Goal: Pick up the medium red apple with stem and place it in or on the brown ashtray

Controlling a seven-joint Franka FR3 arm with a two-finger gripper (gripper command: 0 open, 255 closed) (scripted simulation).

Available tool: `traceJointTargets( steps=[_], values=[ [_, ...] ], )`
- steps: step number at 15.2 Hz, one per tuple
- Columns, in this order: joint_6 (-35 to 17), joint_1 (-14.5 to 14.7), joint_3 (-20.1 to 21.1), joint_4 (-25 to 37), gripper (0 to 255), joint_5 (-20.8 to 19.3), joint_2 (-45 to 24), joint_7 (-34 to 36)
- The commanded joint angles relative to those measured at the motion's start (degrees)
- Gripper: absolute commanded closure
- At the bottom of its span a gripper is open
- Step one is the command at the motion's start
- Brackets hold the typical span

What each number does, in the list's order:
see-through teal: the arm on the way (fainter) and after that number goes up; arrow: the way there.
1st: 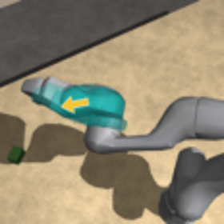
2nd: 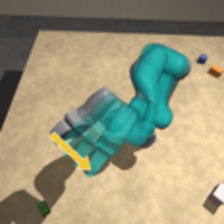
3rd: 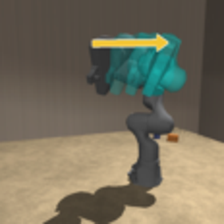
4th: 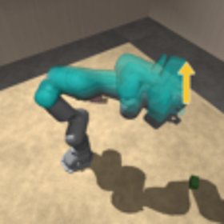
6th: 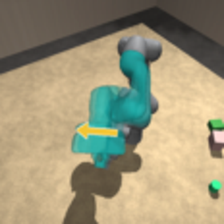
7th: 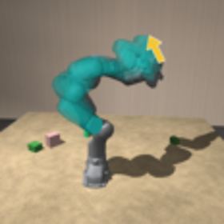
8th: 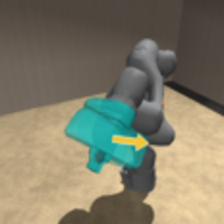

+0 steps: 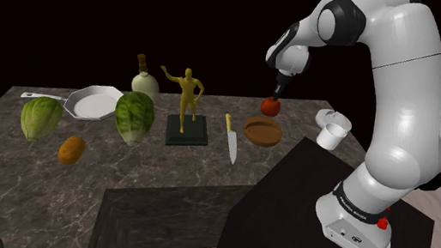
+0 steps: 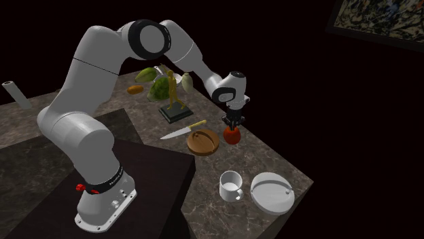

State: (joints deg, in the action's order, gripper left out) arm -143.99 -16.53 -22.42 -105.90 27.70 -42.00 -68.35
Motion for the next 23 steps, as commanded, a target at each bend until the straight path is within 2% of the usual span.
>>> traceJointTargets(
  steps=[1,22,23],
  values=[
    [0.0,0.0,0.0,0.0,255,0.0,-0.1,0.0],
    [9.1,4.0,-5.4,-1.7,255,-6.2,11.0,4.0],
    [8.4,5.4,-6.0,-4.3,255,-6.9,13.2,4.8]
  ],
)
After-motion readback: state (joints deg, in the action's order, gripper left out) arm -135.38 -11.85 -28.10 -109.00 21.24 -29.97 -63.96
